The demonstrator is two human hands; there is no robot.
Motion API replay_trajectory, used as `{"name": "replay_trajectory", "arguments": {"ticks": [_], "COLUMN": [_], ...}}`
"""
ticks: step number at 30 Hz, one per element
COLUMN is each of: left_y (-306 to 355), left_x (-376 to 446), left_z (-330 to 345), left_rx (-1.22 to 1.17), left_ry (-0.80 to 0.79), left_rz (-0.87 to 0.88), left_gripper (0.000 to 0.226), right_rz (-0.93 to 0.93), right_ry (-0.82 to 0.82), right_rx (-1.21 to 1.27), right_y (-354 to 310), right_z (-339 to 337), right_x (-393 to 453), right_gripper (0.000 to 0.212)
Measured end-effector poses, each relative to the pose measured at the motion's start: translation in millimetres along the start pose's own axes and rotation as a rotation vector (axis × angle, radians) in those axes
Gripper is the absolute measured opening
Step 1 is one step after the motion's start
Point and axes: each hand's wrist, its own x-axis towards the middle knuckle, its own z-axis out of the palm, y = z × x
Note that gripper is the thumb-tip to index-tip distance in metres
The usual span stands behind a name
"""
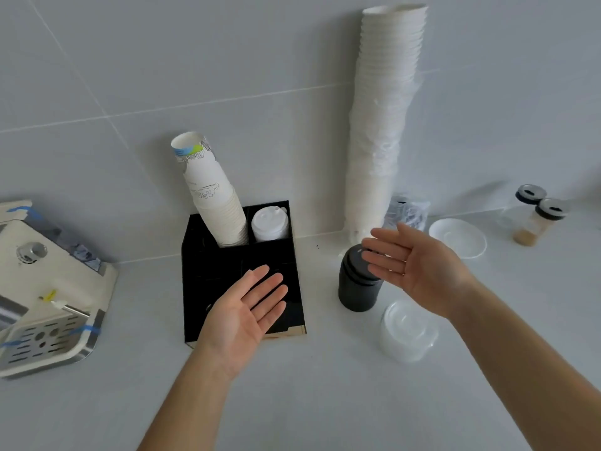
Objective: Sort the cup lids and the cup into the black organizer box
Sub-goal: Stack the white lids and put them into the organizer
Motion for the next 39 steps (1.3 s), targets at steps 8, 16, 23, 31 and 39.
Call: {"name": "replay_trajectory", "arguments": {"ticks": [8,16,23,31,39], "left_y": [-40.6,-81.9,-123.6,-162.2,-199.8], "left_x": [-2.5,19.8,44.0,59.7,73.2], "left_z": [32.0,57.2,57.7,67.6,83.6], "left_rx": [0.084,0.162,0.243,0.525,0.708], "left_ry": [-0.005,-0.032,0.017,0.002,-0.051], "left_rz": [-0.090,-0.208,-0.309,-0.378,-0.427], "left_gripper": [0.033,0.027,0.024,0.033,0.050], "right_rz": [0.014,0.025,0.075,0.146,0.219], "right_ry": [0.145,0.258,0.312,0.241,0.172], "right_rx": [0.086,-0.011,-0.231,-0.410,-0.434], "right_y": [18.6,43.2,71.5,99.3,121.1], "right_z": [-71.5,-125.5,-161.6,-165.7,-162.4], "right_x": [-26.5,-31.6,-18.3,12.7,33.1], "right_gripper": [0.038,0.030,0.024,0.046,0.019]}}
